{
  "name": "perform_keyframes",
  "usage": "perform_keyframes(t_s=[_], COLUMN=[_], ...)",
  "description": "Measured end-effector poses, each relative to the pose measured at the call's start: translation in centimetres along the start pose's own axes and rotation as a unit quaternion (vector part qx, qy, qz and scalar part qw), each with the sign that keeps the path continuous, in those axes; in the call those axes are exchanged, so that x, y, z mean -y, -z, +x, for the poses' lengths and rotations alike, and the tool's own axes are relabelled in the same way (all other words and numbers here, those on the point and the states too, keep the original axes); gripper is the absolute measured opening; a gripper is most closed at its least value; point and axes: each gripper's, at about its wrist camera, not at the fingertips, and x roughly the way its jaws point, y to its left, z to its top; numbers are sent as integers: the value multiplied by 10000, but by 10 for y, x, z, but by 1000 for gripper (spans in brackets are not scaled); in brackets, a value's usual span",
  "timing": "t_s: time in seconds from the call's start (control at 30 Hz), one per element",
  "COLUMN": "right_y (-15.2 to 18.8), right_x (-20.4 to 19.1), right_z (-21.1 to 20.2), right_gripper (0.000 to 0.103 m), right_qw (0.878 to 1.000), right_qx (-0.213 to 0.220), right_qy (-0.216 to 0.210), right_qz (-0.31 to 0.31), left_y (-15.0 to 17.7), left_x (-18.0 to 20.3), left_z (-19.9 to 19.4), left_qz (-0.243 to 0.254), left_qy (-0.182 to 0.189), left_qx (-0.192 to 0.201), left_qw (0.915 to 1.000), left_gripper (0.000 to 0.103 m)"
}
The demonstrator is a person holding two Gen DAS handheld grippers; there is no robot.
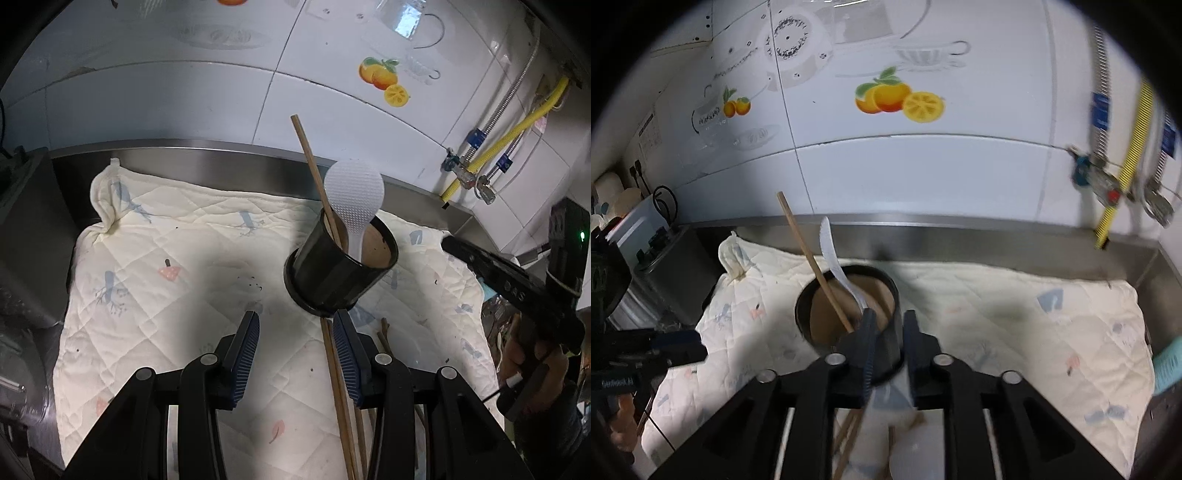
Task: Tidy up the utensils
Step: 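Move right tool to the smooth white spoon while left tool returns to the chopsticks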
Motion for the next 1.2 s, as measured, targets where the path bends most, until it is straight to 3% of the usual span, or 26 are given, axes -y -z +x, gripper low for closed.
perform_keyframes(t_s=[0.03,0.07,0.6,0.93,1.2], right_y=[5,12,117,137,135], right_x=[1,3,23,30,32], right_z=[-3,-7,0,26,31], right_gripper=[37,38,38,38,38], right_qw=[10000,9999,9922,9854,9830], right_qx=[-40,-99,-1197,-1579,-1608], right_qy=[-2,3,209,148,-65], right_qz=[-2,-21,284,613,884], left_y=[2,5,60,66,62], left_x=[1,4,10,-4,-1], left_z=[-2,-5,-17,-10,-1], left_qz=[12,24,-138,-310,-307], left_qy=[-15,-43,-69,-89,-25], left_qx=[1,2,-190,-276,-350], left_qw=[10000,10000,9997,9991,9989], left_gripper=[45,45,45,45,45])
